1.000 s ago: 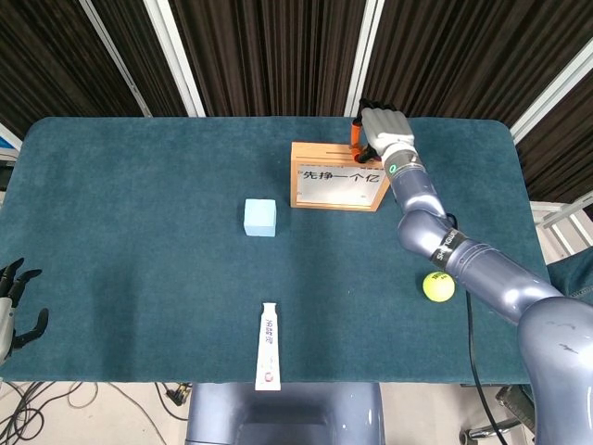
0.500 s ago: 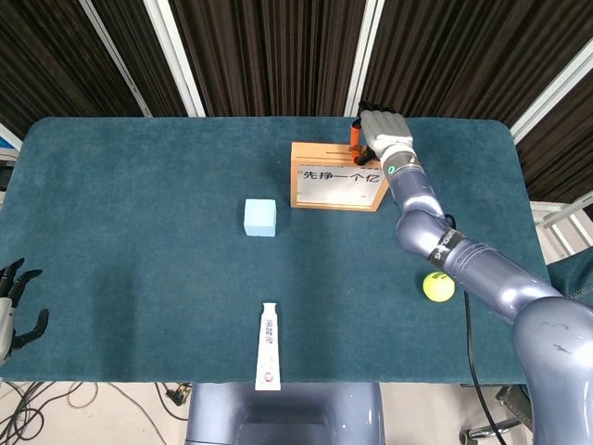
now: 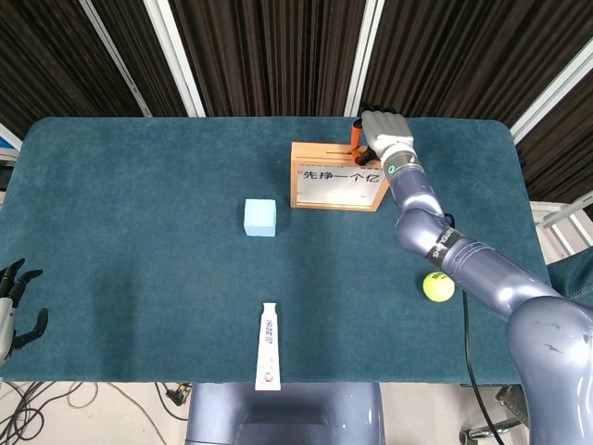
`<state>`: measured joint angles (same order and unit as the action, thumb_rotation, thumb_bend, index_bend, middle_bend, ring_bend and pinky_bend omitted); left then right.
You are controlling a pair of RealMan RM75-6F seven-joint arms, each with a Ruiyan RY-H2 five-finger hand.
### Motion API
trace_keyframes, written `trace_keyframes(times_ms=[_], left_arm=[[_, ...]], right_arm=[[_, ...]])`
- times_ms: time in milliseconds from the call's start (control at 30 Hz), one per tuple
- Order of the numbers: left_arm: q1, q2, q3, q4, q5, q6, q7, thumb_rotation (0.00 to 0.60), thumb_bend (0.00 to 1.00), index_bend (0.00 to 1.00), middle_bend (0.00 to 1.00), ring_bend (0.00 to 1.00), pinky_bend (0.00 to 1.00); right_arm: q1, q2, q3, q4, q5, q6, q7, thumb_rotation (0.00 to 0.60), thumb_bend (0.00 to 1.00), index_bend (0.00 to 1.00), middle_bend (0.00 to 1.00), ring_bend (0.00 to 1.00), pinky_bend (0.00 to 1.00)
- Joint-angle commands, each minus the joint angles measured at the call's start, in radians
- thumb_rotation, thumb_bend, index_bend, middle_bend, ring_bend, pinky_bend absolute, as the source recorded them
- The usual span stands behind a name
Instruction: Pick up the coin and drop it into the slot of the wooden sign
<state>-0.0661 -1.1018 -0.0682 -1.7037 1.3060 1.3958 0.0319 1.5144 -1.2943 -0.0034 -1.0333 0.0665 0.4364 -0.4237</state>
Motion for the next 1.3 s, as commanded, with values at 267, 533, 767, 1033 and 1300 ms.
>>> trace_keyframes(times_ms=[267, 533, 767, 1033, 1300], left_arm=[[0.001, 0.001, -0.001, -0.001, -0.002, 0.0, -0.004, 0.6, 0.45, 0.2, 0.0, 0.0, 0.08], [0.0, 0.002, 0.0, -0.003, -0.004, -0.001, -0.003, 0.6, 0.45, 0.2, 0.0, 0.0, 0.08], [0.0, 0.001, 0.0, -0.003, -0.001, 0.001, -0.003, 0.6, 0.45, 0.2, 0.0, 0.0, 0.08], [0.001, 0.002, 0.004, -0.001, 0.014, 0.005, -0.006, 0.6, 0.45, 0.2, 0.0, 0.0, 0.08], [0.002, 0.002, 0.009, 0.002, 0.029, 0.011, -0.016, 0.6, 0.45, 0.2, 0.0, 0.0, 0.08]], right_arm=[[0.009, 0.009, -0.004, -0.011, 0.003, -0.001, 0.009, 0.6, 0.48, 0.52, 0.02, 0.0, 0.0], [-0.012, 0.071, 0.068, -0.092, -0.076, 0.054, 0.078, 0.6, 0.48, 0.47, 0.02, 0.0, 0.0], [-0.11, 0.197, 0.11, -0.394, -0.354, 0.336, 0.1, 0.6, 0.48, 0.42, 0.02, 0.0, 0.0], [-0.374, 0.285, 0.041, -0.818, -0.757, 0.845, 0.078, 0.6, 0.48, 0.36, 0.02, 0.0, 0.0], [-0.65, 0.214, -0.127, -0.984, -1.053, 1.196, -0.065, 0.6, 0.48, 0.26, 0.02, 0.0, 0.0]])
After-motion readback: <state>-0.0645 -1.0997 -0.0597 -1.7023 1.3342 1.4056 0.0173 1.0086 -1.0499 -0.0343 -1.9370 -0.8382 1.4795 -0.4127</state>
